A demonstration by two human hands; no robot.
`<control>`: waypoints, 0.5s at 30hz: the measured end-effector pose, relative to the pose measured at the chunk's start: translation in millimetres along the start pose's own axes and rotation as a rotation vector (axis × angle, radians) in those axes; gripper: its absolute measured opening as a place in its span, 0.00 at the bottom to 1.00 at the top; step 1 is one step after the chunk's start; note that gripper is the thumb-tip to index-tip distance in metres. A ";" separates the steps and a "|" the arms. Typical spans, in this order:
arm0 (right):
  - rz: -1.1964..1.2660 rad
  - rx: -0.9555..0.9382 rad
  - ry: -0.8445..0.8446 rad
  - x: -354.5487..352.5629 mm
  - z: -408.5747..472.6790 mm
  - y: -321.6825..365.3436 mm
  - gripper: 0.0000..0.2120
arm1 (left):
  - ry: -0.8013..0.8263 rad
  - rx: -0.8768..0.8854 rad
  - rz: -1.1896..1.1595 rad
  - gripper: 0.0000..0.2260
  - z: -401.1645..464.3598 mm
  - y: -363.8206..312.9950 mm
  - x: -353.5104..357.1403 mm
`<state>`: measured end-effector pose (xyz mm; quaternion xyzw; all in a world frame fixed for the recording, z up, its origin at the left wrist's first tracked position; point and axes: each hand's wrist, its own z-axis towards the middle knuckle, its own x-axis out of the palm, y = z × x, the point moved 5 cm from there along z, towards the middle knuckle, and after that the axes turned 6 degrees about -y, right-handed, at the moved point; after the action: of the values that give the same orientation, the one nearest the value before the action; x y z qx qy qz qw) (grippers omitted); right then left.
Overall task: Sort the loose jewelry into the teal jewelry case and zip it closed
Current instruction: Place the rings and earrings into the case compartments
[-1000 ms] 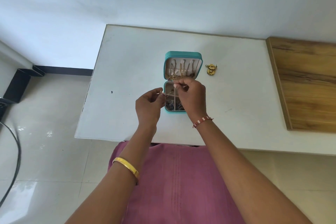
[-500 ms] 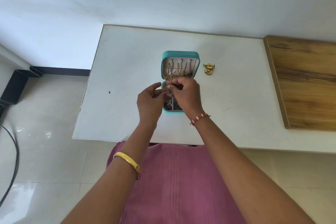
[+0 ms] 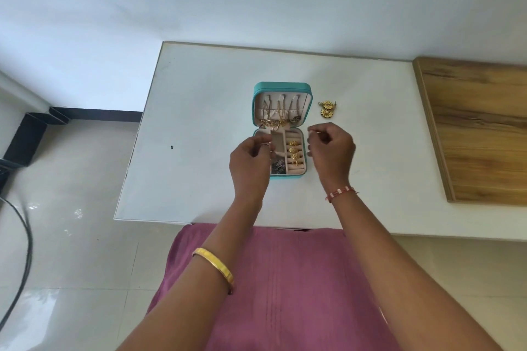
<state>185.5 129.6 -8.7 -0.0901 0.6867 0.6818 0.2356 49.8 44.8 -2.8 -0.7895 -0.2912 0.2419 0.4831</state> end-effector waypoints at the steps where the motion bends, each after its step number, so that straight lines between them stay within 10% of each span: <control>1: 0.000 0.037 -0.036 -5.0 6.5 -6.7 0.08 | 0.018 -0.001 -0.002 0.11 -2.4 -1.5 5.7; 15: -0.697 -0.469 0.191 11.1 64.6 -28.2 0.15 | 0.170 0.032 0.128 0.10 -16.5 -1.9 71.4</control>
<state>201.3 193.5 -36.3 -0.4305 0.4604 0.6878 0.3601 111.2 84.8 -1.4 -0.8163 -0.1941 0.2090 0.5022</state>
